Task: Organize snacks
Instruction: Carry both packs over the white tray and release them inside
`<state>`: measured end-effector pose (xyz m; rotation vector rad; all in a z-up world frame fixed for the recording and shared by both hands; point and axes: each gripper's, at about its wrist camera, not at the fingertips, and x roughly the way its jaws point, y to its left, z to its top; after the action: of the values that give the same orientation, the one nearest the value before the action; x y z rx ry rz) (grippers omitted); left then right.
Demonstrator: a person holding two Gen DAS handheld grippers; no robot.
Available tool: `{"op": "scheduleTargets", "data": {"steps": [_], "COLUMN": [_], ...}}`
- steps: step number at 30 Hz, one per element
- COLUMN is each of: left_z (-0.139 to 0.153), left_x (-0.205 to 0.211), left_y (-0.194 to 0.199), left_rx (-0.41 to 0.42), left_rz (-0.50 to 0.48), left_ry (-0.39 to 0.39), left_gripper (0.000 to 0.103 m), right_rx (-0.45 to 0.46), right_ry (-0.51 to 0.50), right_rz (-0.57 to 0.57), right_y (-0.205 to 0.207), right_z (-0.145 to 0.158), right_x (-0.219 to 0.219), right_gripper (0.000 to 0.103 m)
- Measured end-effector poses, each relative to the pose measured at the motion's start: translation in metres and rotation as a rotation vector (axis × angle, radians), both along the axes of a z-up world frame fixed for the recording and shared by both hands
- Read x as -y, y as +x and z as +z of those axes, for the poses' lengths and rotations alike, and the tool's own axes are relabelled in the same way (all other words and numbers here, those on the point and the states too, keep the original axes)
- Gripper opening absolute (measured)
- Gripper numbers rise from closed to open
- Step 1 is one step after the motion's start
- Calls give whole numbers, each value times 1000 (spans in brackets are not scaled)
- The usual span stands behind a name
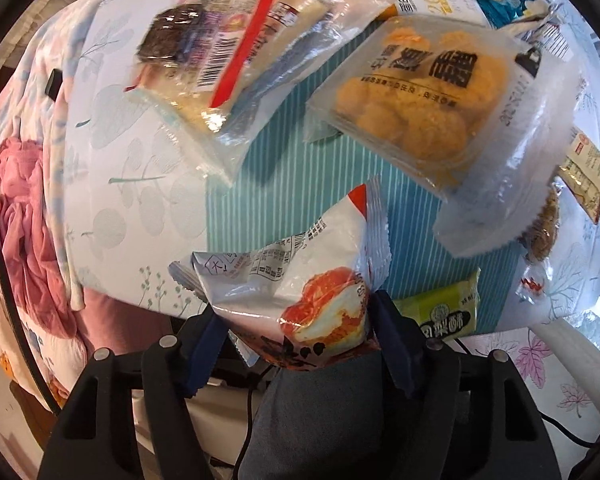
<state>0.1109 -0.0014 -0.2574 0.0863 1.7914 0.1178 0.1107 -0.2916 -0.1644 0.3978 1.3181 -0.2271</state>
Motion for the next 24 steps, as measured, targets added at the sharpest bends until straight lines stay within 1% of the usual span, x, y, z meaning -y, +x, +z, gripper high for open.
{"op": "scheduleTargets", "data": {"steps": [6, 12, 14, 21, 24], "left_z": [36, 84, 96, 152, 174], "left_x": [-8, -16, -19, -18, -20], "left_y": [-2, 0, 0, 26, 40], "left_rx": [27, 81, 98, 187, 244], "left_rz": [0, -14, -22, -52, -72], "left_ry": [-21, -58, -68, -115, -128], "left_gripper": [69, 69, 69, 69, 69], "right_rx": [45, 102, 127, 205, 243], "right_ry": [20, 41, 43, 54, 57], "right_rz": [24, 61, 76, 128, 145], "right_y": [5, 14, 20, 47, 57], "right_z": [35, 65, 74, 106, 119], "right_x": [-5, -19, -25, -47, -55], "right_gripper": [62, 62, 62, 62, 62]}}
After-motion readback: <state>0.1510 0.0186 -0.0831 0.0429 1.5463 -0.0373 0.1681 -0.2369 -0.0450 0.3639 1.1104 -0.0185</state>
